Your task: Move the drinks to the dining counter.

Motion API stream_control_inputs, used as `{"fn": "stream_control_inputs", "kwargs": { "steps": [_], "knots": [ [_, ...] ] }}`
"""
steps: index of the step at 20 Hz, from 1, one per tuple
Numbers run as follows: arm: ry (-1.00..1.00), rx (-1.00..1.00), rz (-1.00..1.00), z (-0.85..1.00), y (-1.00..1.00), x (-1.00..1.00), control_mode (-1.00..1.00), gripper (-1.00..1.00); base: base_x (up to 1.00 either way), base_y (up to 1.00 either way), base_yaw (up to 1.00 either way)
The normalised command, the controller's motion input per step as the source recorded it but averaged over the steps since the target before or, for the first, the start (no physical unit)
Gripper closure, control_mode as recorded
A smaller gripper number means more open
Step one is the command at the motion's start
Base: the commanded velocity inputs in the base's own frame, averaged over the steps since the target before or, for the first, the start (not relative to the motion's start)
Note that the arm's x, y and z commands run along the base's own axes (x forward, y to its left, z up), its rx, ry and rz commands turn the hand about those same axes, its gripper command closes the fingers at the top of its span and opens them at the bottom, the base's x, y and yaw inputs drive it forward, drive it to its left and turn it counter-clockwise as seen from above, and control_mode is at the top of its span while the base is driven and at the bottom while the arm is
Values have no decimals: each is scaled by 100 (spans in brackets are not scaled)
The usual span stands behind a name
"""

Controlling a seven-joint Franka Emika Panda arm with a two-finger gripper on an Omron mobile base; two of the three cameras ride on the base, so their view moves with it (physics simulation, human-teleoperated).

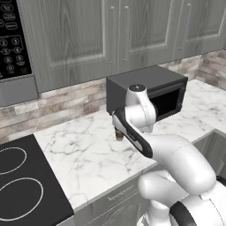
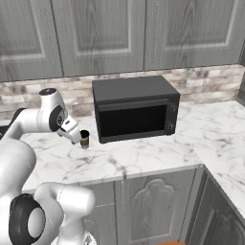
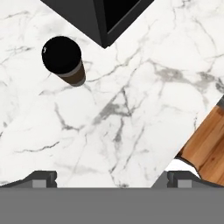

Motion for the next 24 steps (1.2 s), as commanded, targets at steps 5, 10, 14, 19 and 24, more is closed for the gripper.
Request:
{"fn": "stream_control_inputs", "kwargs": {
  "steps": [5, 10, 14, 19, 24],
  "knots": [
    [0, 0, 0, 0, 0, 5, -100, -100, 0, 0, 0],
    [0, 0, 0, 0, 0, 9, -100, -100, 0, 0, 0],
    [0, 0, 0, 0, 0, 19, -100, -100, 0, 0, 0],
    [0, 0, 0, 0, 0, 25, -100, -100, 0, 0, 0],
    [0, 0, 0, 0, 0, 23, -100, -100, 0, 0, 0]
  ]
}}
